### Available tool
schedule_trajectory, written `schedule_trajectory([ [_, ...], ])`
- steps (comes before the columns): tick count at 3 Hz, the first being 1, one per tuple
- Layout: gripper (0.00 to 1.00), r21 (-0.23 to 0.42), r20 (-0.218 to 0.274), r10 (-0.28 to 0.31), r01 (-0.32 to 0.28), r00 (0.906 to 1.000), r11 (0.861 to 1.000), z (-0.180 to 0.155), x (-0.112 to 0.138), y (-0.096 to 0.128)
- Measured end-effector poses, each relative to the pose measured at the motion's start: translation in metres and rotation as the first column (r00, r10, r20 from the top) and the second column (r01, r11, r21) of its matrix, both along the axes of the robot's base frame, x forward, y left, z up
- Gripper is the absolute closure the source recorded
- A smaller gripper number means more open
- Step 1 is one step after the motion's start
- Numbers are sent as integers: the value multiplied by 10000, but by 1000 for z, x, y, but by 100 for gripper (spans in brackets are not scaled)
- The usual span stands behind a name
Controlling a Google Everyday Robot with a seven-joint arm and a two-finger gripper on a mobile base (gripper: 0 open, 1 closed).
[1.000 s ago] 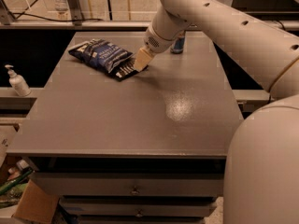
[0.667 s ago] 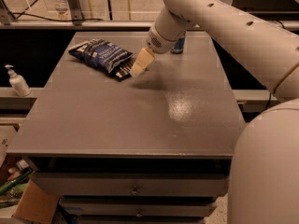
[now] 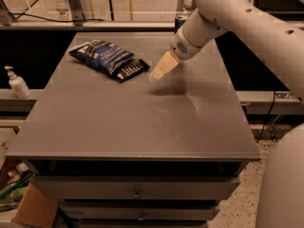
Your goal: Move rxbar chocolate near blue chip bag
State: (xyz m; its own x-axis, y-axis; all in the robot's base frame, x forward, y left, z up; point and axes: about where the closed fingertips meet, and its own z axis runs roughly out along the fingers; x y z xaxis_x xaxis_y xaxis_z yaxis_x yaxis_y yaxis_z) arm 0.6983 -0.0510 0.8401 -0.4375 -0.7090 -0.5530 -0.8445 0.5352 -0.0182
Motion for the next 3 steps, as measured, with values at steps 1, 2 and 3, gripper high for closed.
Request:
schedule_trajectory([
  [1,0,752,-244,54,-35,9997,9972,-5,-9,-40],
  [2,0,1625,-346,266,-206,9990,9865,-2,-18,-76],
  [3,0,1706,-353,300,-236,9989,9851,-1,-18,-76],
])
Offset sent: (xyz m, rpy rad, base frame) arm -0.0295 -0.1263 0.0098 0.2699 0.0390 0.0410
